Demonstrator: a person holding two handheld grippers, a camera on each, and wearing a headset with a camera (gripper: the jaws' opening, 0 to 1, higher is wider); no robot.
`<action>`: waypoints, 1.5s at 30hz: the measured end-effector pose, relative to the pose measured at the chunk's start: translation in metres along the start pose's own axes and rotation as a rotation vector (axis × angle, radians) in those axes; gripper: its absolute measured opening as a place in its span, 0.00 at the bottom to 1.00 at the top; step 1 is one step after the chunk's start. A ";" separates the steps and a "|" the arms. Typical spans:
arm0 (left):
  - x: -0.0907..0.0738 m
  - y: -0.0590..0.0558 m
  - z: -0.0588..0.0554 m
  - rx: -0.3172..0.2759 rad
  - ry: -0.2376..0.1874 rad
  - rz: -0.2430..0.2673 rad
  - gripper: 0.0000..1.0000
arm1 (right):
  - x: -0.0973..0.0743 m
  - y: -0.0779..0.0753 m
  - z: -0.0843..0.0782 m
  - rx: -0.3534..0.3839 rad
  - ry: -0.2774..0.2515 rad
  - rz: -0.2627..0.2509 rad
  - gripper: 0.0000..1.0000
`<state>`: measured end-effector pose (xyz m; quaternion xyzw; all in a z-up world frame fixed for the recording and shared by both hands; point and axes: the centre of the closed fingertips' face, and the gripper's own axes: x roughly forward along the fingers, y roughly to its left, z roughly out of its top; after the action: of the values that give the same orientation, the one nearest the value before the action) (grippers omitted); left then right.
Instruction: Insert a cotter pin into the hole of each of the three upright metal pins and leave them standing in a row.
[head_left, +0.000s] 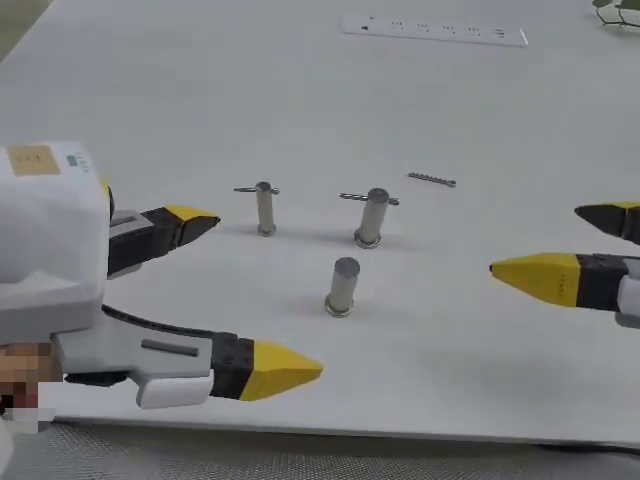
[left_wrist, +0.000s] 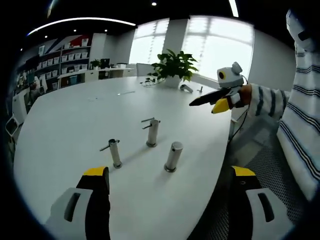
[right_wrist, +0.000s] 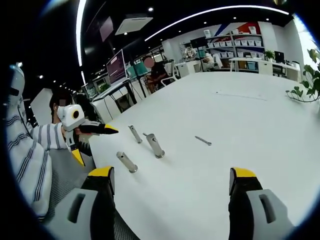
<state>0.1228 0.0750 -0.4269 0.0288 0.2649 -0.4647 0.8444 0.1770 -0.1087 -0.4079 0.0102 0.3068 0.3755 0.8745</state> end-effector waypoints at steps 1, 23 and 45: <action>0.000 0.000 0.000 -0.002 0.001 0.000 0.99 | 0.001 -0.002 0.002 -0.011 0.006 -0.002 0.93; -0.004 0.000 0.005 -0.035 -0.020 0.012 0.99 | 0.049 -0.043 0.030 -0.256 0.169 0.041 0.61; -0.008 -0.001 0.004 -0.033 -0.010 0.030 0.97 | 0.096 -0.066 0.021 -0.363 0.347 0.065 0.24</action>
<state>0.1197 0.0795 -0.4193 0.0164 0.2680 -0.4476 0.8529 0.2827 -0.0882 -0.4578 -0.2019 0.3793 0.4487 0.7836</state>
